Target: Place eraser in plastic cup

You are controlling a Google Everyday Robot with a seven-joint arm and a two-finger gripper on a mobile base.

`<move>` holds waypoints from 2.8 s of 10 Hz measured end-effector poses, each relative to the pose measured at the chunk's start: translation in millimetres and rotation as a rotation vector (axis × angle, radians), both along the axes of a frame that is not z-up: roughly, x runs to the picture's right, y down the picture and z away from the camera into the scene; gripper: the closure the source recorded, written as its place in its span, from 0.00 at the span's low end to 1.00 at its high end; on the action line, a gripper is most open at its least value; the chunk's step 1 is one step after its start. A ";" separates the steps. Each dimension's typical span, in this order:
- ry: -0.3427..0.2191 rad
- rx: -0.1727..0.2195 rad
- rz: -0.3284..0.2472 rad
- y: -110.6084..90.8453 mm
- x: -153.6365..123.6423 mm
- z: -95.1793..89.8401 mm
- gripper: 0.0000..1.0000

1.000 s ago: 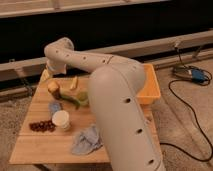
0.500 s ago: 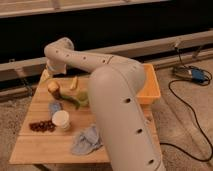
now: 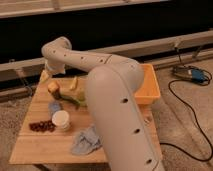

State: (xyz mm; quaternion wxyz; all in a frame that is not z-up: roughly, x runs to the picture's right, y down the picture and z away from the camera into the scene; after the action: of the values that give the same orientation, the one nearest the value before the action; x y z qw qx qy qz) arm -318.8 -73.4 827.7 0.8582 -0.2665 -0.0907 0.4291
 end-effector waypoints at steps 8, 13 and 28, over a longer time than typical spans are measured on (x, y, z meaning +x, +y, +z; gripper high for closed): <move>0.200 -0.191 -0.232 98.6 -16.0 -7.3 0.20; 0.253 -0.309 -0.218 134.3 -1.6 9.3 0.20; 0.437 -0.404 -0.096 179.9 -13.1 70.1 0.32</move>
State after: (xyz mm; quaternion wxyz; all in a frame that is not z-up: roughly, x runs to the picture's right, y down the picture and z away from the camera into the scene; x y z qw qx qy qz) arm -331.9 106.4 897.8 0.8063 -0.3374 0.1961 0.4444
